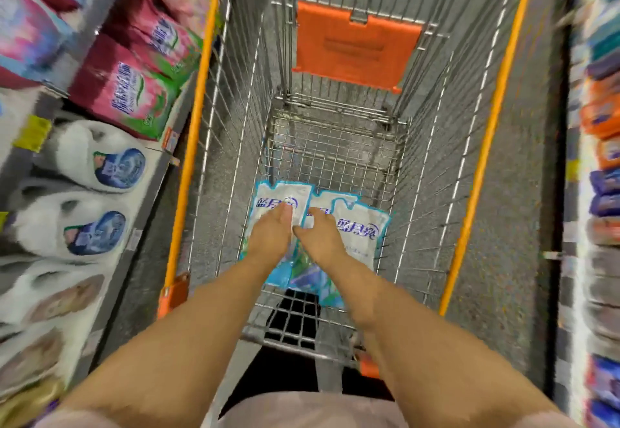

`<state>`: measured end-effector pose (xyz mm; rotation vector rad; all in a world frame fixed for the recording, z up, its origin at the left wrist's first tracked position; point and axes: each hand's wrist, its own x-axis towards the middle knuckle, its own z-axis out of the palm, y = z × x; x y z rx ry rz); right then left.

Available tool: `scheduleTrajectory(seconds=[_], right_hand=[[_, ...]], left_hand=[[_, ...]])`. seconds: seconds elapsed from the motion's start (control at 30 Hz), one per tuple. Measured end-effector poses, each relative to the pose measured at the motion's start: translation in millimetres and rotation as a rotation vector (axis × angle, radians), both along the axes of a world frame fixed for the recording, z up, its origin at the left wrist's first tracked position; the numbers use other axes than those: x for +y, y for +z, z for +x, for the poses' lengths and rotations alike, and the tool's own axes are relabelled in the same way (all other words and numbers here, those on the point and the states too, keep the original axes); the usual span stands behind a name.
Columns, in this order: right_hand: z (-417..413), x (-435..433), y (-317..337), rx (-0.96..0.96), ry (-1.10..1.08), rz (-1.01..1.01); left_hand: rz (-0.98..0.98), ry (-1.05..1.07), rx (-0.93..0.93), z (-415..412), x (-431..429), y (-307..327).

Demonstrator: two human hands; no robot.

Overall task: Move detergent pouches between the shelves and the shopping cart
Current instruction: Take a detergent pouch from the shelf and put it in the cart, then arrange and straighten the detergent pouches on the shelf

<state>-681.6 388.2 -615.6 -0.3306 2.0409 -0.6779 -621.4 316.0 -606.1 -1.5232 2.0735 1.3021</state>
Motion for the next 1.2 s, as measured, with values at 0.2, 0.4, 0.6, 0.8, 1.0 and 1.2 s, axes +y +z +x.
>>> scheduleTrajectory(seconds=[0.2, 0.4, 0.6, 0.8, 1.0, 1.2], right_hand=[[0, 26, 93, 0.132, -0.038, -0.309], [34, 67, 206, 0.221, 0.018, -0.662], [102, 82, 312, 0.268, 0.147, -0.980], [207, 70, 384, 0.294, 0.287, -1.175], [334, 36, 426, 0.263, 0.365, -1.308], [430, -12, 456, 0.219, 0.437, -1.409]], left_hand=[[-0.266, 0.211, 0.291, 15, 44, 95], [-0.477, 0.508, 0.658, 49, 119, 191], [-0.687, 0.616, 0.891, 122, 132, 292], [-0.942, 0.676, 0.955, 231, 126, 368], [-1.132, 0.652, 0.895, 373, 92, 419], [-1.226, 0.699, 0.916, 476, 47, 457]])
